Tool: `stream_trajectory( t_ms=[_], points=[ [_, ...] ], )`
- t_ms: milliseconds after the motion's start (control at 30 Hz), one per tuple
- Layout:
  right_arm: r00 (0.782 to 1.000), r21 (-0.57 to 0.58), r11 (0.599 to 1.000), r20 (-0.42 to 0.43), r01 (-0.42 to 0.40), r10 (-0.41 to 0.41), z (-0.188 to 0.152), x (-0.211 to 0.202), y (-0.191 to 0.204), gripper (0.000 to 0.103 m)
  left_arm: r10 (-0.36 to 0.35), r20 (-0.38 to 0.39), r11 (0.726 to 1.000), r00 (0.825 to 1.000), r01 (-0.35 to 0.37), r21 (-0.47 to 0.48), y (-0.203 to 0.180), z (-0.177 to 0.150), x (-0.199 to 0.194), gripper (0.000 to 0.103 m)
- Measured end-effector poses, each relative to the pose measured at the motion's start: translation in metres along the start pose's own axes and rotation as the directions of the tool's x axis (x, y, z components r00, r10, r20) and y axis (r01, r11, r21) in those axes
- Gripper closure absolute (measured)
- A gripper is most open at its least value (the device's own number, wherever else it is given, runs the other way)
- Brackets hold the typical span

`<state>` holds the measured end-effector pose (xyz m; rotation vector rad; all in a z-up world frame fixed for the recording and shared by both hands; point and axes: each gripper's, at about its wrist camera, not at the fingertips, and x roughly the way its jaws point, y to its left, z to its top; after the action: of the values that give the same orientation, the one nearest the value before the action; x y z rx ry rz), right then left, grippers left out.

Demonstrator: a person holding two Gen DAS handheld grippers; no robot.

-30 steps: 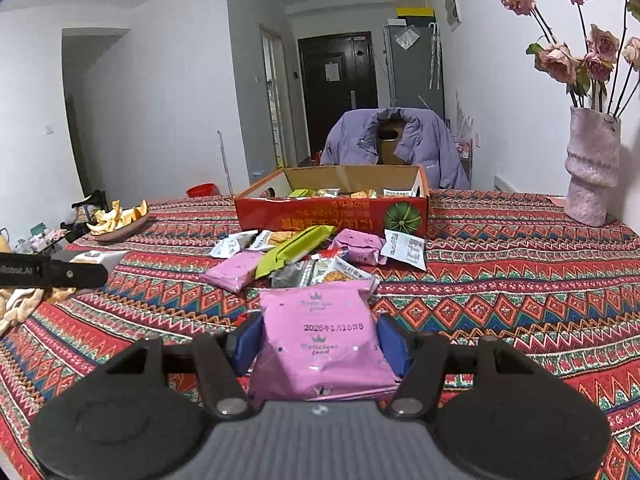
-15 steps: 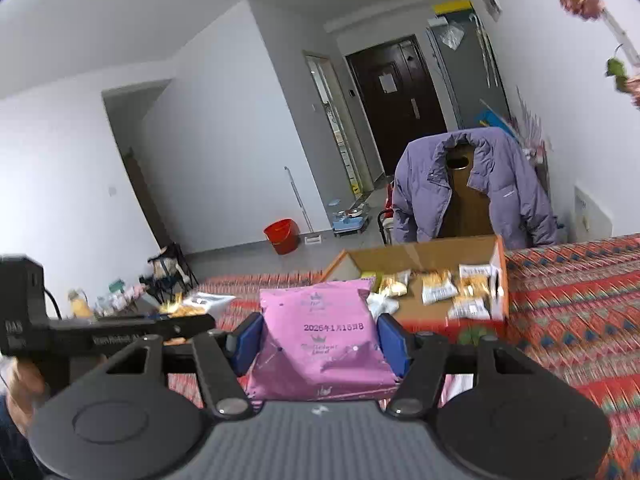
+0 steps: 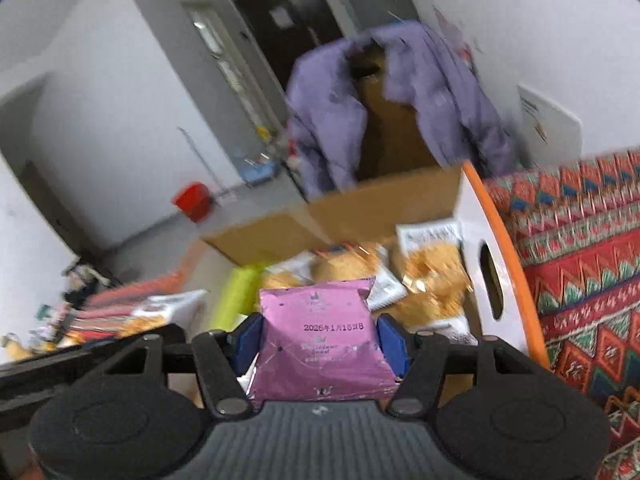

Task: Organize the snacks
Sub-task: 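Lift both packets and carry them over the open box with both tools, then open both tools to drop the packets into the box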

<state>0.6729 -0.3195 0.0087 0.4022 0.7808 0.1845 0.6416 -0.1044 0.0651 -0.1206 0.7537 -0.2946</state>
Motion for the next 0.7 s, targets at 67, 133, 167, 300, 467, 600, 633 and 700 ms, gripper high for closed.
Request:
stream_trajectory(
  t_ms=[67, 133, 167, 300, 467, 600, 633, 700],
  points=[
    [0.999, 0.004, 1.0, -0.021, 0.025, -0.025, -0.007, 0.012, -0.006, 0.041, -0.005, -0.015, 1.0, 1.0, 0.004, -0.02, 0.004, -0.005, 0.015, 0.059],
    [0.998, -0.024, 0.998, -0.036, 0.053, -0.054, -0.013, 0.02, -0.007, 0.04, -0.01, -0.031, 1.0, 0.999, 0.009, -0.019, 0.004, -0.01, 0.027, 0.058],
    [0.996, -0.046, 0.996, -0.032, 0.078, -0.079, -0.015, 0.021, -0.007, 0.041, -0.011, -0.04, 1.0, 0.999, 0.01, -0.018, 0.005, -0.011, 0.032, 0.058],
    [0.993, -0.069, 0.991, -0.022, 0.113, -0.115, -0.017, 0.014, -0.011, 0.041, -0.027, -0.066, 1.0, 0.997, 0.028, 0.003, 0.0, -0.019, 0.043, 0.052],
    [0.996, -0.053, 0.995, 0.024, 0.085, -0.084, -0.006, -0.015, -0.008, 0.035, -0.025, -0.045, 0.999, 0.999, 0.026, 0.022, -0.002, -0.016, 0.031, 0.039],
    [0.993, -0.068, 0.994, 0.083, 0.087, -0.081, 0.008, -0.052, 0.001, 0.021, -0.01, -0.003, 0.998, 1.0, 0.01, 0.054, 0.001, -0.008, -0.003, 0.033],
    [0.992, -0.082, 0.993, 0.09, 0.09, -0.083, 0.011, -0.063, 0.005, 0.021, -0.001, 0.011, 0.998, 1.0, 0.001, 0.066, 0.002, -0.006, -0.014, 0.032],
    [0.991, -0.117, 0.988, 0.101, 0.102, -0.091, 0.014, -0.083, 0.01, 0.021, 0.017, 0.037, 0.996, 0.999, -0.021, 0.088, 0.003, -0.003, -0.037, 0.029]
  ],
)
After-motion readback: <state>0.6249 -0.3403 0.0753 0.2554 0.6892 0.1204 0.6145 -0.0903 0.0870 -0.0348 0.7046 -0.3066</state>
